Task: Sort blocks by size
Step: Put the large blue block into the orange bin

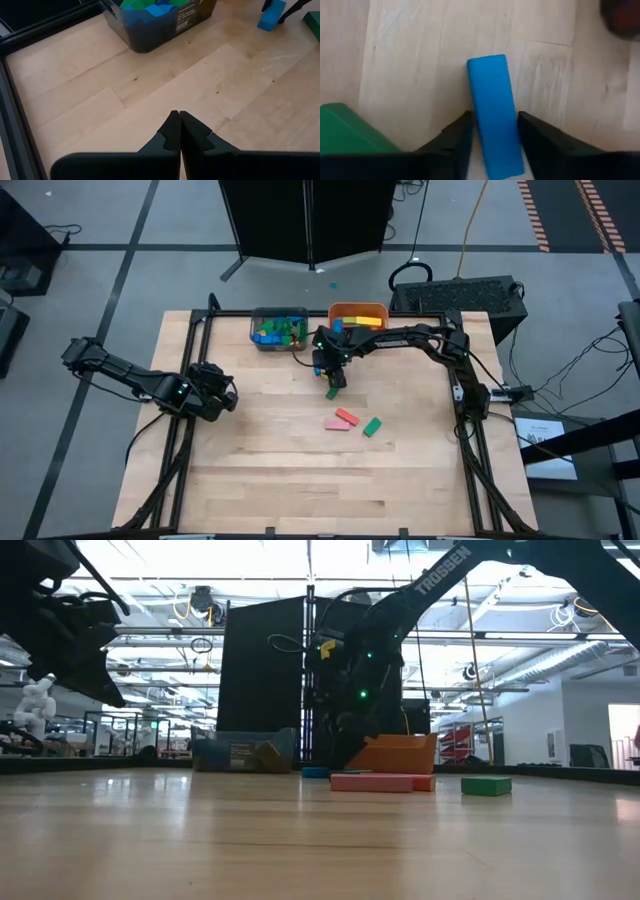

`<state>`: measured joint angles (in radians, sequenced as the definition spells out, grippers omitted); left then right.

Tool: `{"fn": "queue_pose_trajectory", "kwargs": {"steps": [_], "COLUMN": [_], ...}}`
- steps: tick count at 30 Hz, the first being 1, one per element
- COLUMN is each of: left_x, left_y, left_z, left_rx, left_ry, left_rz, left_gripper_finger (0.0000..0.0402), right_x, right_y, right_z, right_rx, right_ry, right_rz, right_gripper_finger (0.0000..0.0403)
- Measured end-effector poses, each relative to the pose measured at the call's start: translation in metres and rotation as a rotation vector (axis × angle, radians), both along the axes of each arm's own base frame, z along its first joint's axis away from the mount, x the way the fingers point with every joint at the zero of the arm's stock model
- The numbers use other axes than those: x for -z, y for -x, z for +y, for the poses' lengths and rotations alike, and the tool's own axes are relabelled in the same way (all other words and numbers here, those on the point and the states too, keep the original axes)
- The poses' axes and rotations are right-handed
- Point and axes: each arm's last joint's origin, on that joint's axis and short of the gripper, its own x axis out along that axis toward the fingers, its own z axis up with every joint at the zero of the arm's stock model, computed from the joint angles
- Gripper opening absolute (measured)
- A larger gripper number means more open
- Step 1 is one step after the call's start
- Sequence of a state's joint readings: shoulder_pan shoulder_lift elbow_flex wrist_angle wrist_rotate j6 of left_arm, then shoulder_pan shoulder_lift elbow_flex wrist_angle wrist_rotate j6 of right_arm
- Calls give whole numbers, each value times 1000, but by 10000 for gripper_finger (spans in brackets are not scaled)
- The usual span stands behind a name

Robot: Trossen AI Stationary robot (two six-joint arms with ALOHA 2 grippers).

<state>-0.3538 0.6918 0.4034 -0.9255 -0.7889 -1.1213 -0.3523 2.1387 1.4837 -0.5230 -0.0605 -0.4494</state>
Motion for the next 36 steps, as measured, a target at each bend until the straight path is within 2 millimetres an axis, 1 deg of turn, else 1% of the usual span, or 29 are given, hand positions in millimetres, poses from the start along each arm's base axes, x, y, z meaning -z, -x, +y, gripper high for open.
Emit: {"fn": "queue_pose_trajectory", "kwargs": {"steps": [4,10,14,16,20,22,25,27,29,32,36], "left_x": [0,0,0,0,0,0,0,0,0,0,0], "left_y": [0,0,0,0,0,0,0,0,0,0,0], "left_z": [0,0,0,0,0,0,0,0,0,0,0], "left_rx": [-2,-2,-2,-1,-2,-2,-2,-1,-1,2,5], "left_ry": [-5,-5,-5,-5,-5,-5,-5,-5,-3,5,10], "left_rz": [-1,-1,-2,-1,-2,-2,-1,-1,0,2,5], "left_gripper_finger": [0,0,0,0,0,0,0,0,0,0,0], "right_x": [0,-2,-13,-25,-61,-77,-100,-109,-108,-104,-97], "right_y": [1,2,1,-1,-7,-8,-4,4,16,36,61], "right_z": [0,5,14,19,24,23,8,-11,-29,-54,-78], "right_rx": [13,82,84,82,73,85,157,234,320,451,583], "right_ry": [-9,-34,-30,-25,-8,34,152,210,221,190,142], "right_rz": [11,19,2,-36,-131,-170,-193,-179,-129,-54,33], "right_gripper_finger": [77,73,73,73,73,73,73,73,73,73,73]}}
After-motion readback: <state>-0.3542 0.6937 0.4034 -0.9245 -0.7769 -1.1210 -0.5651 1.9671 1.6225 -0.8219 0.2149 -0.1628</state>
